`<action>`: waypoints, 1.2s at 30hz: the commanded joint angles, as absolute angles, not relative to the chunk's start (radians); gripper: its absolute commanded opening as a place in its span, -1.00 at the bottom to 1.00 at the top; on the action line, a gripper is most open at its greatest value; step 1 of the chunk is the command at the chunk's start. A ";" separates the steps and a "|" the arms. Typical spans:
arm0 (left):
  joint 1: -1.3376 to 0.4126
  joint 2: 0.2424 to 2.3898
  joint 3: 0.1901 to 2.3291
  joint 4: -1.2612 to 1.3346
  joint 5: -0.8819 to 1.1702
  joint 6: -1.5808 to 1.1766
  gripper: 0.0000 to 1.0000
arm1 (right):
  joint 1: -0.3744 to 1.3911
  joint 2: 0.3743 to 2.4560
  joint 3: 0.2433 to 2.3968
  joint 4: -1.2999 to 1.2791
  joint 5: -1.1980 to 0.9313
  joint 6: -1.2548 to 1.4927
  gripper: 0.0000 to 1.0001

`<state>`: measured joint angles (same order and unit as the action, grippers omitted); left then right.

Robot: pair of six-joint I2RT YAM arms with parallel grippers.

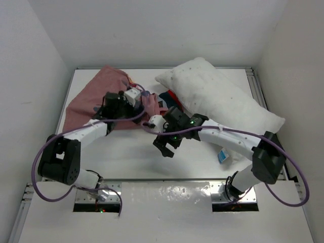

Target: Put the pillow into the pillowcase

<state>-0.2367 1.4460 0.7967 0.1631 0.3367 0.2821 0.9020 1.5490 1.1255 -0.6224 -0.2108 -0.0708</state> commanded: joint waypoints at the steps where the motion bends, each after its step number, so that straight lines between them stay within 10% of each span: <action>1: -0.345 1.378 0.689 0.381 0.354 0.366 0.99 | 0.815 1.480 1.063 -0.425 -0.127 0.130 0.94; 24: -0.503 1.551 0.850 0.422 0.213 0.479 0.96 | 0.420 1.693 1.126 -0.032 -0.140 0.623 0.68; 25: -0.499 1.571 0.859 0.411 0.210 0.486 0.82 | 0.414 1.701 1.129 -0.029 -0.143 0.630 0.67; 29: -0.477 1.591 0.923 0.293 0.206 0.525 -1.00 | 0.368 1.762 1.180 -0.006 -0.184 0.679 0.63; 36: -0.394 1.354 0.980 -0.305 0.319 0.736 -1.00 | 0.353 1.907 1.288 0.006 -0.258 0.661 0.47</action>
